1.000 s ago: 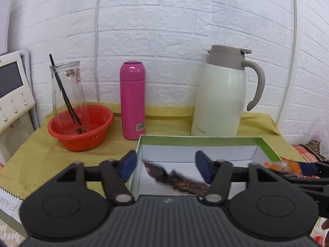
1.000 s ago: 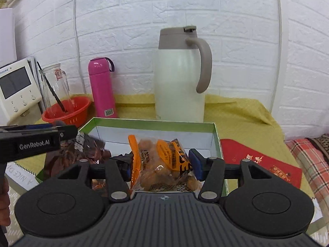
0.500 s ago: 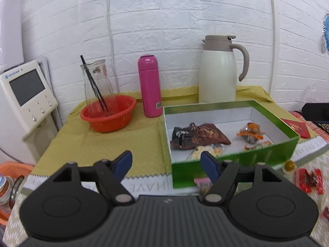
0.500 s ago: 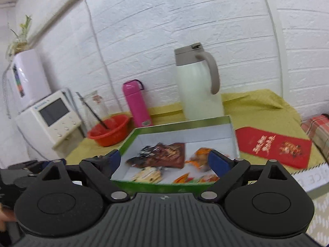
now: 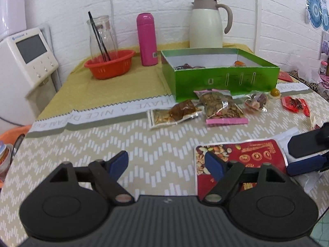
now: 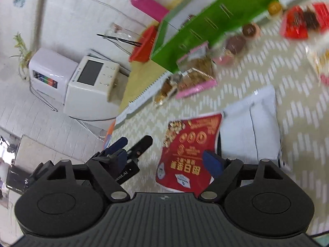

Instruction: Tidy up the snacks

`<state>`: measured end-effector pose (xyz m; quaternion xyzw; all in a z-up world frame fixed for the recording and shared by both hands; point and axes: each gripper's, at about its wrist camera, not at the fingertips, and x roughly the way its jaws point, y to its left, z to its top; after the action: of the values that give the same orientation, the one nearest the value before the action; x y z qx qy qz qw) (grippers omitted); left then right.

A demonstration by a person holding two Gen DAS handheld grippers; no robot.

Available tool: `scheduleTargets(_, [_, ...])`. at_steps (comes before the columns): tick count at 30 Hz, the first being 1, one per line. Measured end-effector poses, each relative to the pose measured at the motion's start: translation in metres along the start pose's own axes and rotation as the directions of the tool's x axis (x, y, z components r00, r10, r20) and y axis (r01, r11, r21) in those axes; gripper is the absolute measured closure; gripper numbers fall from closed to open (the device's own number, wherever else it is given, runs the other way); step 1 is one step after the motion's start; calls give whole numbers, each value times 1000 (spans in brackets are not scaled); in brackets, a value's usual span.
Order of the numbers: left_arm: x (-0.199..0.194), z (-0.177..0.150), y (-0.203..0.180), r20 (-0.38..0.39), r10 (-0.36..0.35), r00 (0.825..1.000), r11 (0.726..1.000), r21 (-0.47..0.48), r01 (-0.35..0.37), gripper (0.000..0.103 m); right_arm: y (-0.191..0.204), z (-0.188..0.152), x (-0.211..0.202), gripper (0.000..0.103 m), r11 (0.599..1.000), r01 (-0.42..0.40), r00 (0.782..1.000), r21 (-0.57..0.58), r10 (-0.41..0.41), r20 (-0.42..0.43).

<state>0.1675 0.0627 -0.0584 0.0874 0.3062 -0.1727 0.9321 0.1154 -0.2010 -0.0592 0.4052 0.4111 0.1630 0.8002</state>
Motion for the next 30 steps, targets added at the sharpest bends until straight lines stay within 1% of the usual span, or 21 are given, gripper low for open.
scheduleTargets(2, [0, -6, 6, -30, -31, 999, 999, 8, 32, 22, 7, -5, -7, 0, 997, 54, 998, -47, -52, 28])
scheduleTargets(4, [-2, -11, 9, -36, -51, 998, 998, 20, 52, 21, 14, -7, -13, 0, 987, 133, 990, -93, -129, 50])
scheduleTargets(5, [-2, -14, 11, -38, -42, 998, 999, 26, 43, 21, 17, -7, -14, 0, 980, 166, 986, -108, -161, 53])
scheduleTargets(7, [0, -17, 14, -43, -37, 998, 999, 29, 38, 20, 14, -7, -13, 0, 976, 185, 982, -115, -179, 60])
scheduleTargets(9, [8, -19, 19, -73, -125, 989, 992, -7, 125, 19, 13, -5, -5, 0, 976, 181, 983, -117, -177, 45])
scheduleTargets(10, [10, -20, 21, -56, -184, 981, 983, -30, 183, 15, 12, -4, 0, 0, 979, 165, 986, -122, -161, 43])
scheduleTargets(12, [13, -21, 25, -22, -311, 950, 948, -75, 308, 1, 12, -2, 5, 0, 982, 148, 989, -114, -143, 47])
scheduleTargets(14, [14, -23, 25, 11, -425, 905, 901, -91, 424, 0, 13, 0, 11, 0, 985, 124, 992, -119, -121, 33])
scheduleTargets(15, [15, -24, 24, 17, -460, 888, 883, -93, 459, 0, 14, 0, 13, 0, 985, 109, 994, -132, -106, 24])
scheduleTargets(16, [15, -24, 19, 21, -481, 877, 873, -86, 481, 0, 14, 0, 15, 0, 984, 102, 995, -143, -100, 19])
scheduleTargets(17, [15, -24, 15, 24, -487, 873, 870, -78, 487, 0, 14, -1, 15, 0, 981, 114, 993, -157, -112, 23])
scheduleTargets(18, [14, -25, 11, 27, -475, 880, 877, -70, 475, 0, 14, -2, 17, 8, 977, 137, 991, -166, -135, 25])
scheduleTargets(19, [13, -25, 7, 23, -457, 889, 887, -60, 458, 0, 12, -2, 16, 40, 970, 170, 985, -174, -164, 45])
scheduleTargets(20, [13, -25, 5, 18, -450, 893, 891, -53, 450, 0, 10, 0, 16, 51, 968, 180, 983, -176, -174, 53])
scheduleTargets(21, [12, -24, 4, 13, -446, 895, 893, -51, 446, 0, 4, 2, 15, 58, 973, 163, 986, -163, -157, 49])
scheduleTargets(24, [11, -21, 6, -11, -447, 894, 892, -73, 445, 1, -15, 9, 11, 60, 995, 92, 996, -39, -91, 27])
scheduleTargets(25, [11, -22, 7, -17, -439, 898, 897, -76, 436, 1, -21, 10, 11, 55, 998, 61, 998, 3, -61, 23])
scheduleTargets(26, [11, -22, 5, -18, -425, 905, 904, -71, 422, 1, -26, 11, 11, 50, 999, 30, 999, 37, -31, 23])
scheduleTargets(27, [11, -22, 1, -18, -396, 918, 917, -58, 395, 1, -28, 12, 12, 41, 999, 8, 1000, 53, -10, 25])
scheduleTargets(28, [10, -23, -3, -16, -372, 928, 928, -38, 371, 1, -27, 13, 12, 34, 999, -4, 1000, 39, 3, 22])
scheduleTargets(30, [8, -26, -11, -20, -308, 951, 951, 10, 308, 1, -15, 13, 13, 29, 999, 20, 1000, -45, -19, 15])
